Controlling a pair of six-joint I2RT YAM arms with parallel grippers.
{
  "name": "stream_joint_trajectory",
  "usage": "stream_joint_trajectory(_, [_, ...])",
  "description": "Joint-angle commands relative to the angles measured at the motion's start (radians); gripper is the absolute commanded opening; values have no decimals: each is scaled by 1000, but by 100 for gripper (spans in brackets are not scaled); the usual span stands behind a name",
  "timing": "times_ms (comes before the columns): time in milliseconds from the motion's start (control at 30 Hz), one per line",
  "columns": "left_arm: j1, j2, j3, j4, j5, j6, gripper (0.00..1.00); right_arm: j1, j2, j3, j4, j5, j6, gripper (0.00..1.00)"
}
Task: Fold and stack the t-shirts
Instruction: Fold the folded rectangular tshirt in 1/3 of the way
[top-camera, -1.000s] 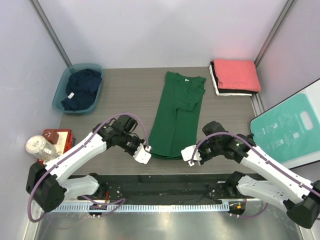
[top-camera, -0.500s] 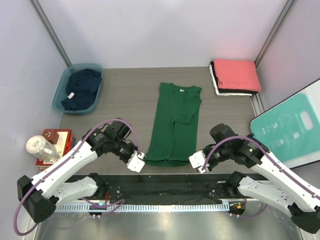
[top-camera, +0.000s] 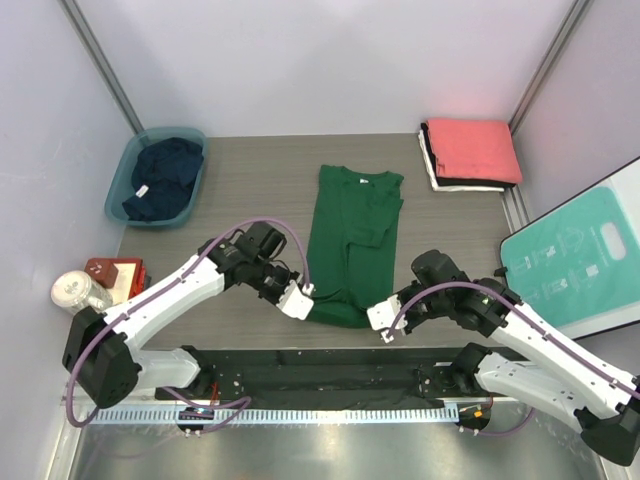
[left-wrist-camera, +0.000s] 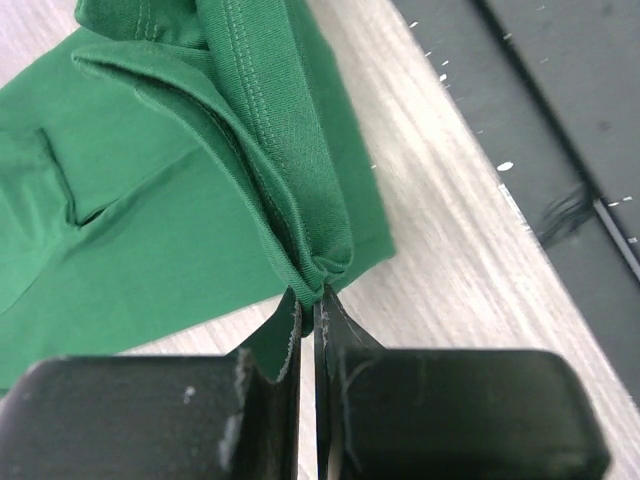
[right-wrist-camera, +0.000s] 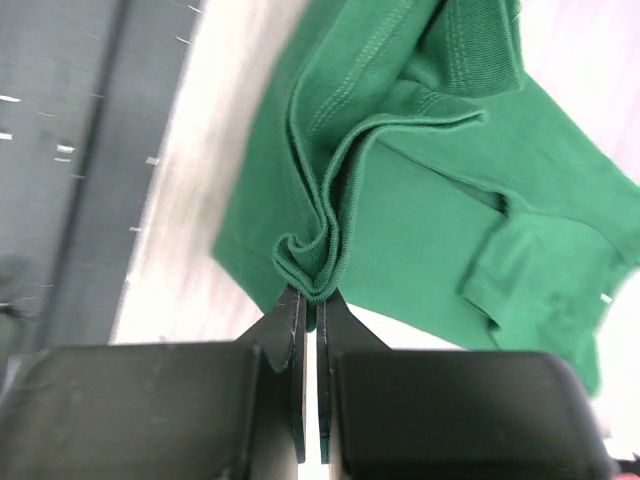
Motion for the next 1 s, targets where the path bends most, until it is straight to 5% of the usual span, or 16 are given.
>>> stream_joint_trajectory(0, [32,41,67,56,13,43,0,1,14,-32,153,114,-29,1])
stream_joint_trajectory(967, [159,345,263,159,65,114,0,-295,364,52,442,57,-172,1])
